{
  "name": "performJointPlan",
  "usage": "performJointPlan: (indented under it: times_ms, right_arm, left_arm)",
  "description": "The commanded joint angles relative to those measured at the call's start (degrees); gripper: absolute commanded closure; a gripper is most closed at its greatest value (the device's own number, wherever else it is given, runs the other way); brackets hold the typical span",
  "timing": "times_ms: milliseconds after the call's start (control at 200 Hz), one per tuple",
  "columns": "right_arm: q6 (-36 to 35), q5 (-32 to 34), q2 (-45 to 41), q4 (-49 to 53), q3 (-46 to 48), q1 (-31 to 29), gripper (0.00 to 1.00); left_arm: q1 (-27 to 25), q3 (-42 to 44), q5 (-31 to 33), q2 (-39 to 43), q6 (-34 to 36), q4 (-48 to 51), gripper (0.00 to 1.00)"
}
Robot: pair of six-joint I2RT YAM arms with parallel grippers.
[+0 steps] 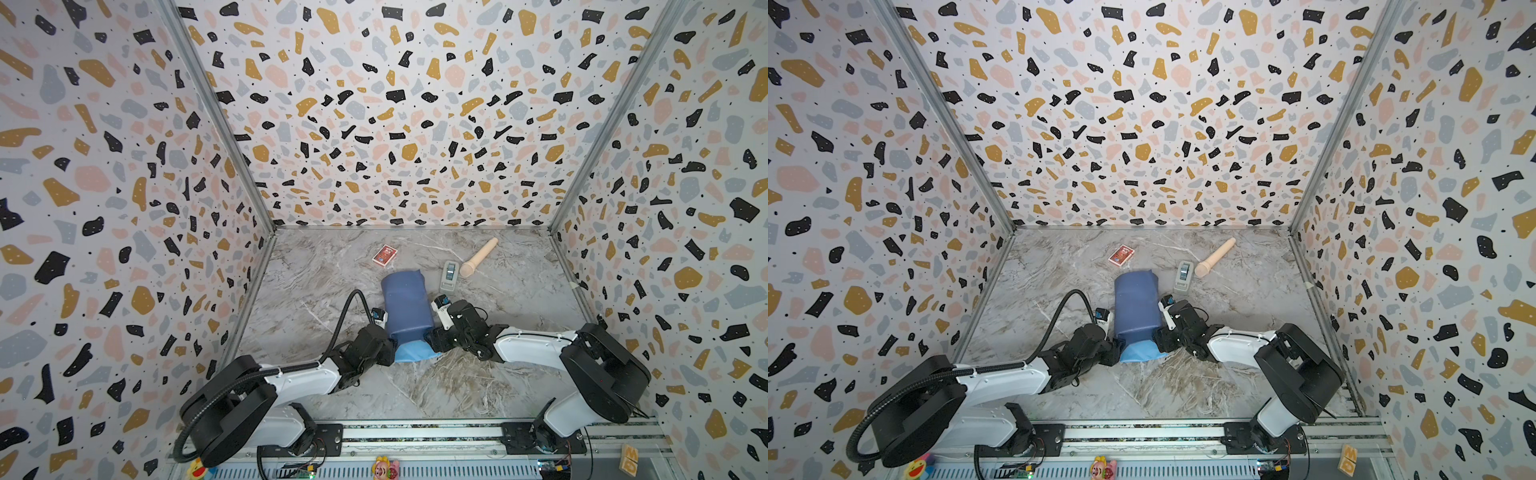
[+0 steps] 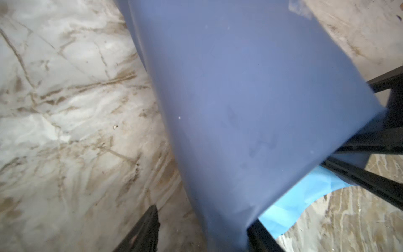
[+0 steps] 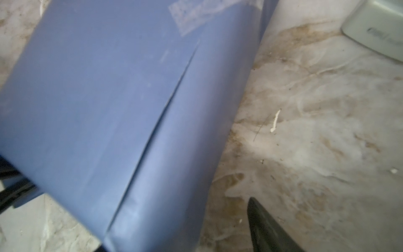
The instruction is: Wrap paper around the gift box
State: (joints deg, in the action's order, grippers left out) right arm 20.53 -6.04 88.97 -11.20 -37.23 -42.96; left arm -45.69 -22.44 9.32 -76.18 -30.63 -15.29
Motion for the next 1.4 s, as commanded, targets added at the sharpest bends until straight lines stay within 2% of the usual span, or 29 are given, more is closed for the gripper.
performJointPlan:
  times_ms: [0,140,405,606,876,1076,1231,1397]
  right_arm:
    - [0.6,-0.37,-0.09,-0.51,-1.22,0.33,0.3]
    - [1.23,-1.11,0.6,-1.25,-1.26,0.33,0.36]
    - [2.91,-1.39,2.13,-2.39,-1.36,0.18,0.53]
    - [4.63,1.63,3.39,-2.14,-1.87,-0.59,0.67]
    - [9.44,8.47,4.32,-0.64,-2.93,-2.71,0.8]
    - [10.91,13.87,4.55,1.09,-4.24,-4.62,0.86]
    - [11.06,15.03,3.9,1.27,-4.44,-4.85,0.86]
    - [9.47,14.26,0.96,2.73,-3.23,-4.85,0.72]
  left_arm:
    - [0.26,-1.55,0.63,-1.93,0.37,-1.6,0.47]
    - [0.22,-2.04,0.5,-3.83,-0.73,-3.29,0.53]
    - [0.19,-2.27,-0.51,-7.06,-1.67,-5.33,0.61]
    - [-0.46,-1.93,-0.82,-8.06,-3.34,-6.47,0.69]
    - [-1.74,-2.3,0.4,-9.2,-7.26,-6.9,0.77]
    - [-1.9,-2.45,1.62,-8.91,-9.25,-6.33,0.81]
    - [-1.88,-2.92,1.92,-8.99,-9.35,-6.08,0.84]
    - [-1.87,-2.91,2.05,-8.72,-9.36,-5.72,0.86]
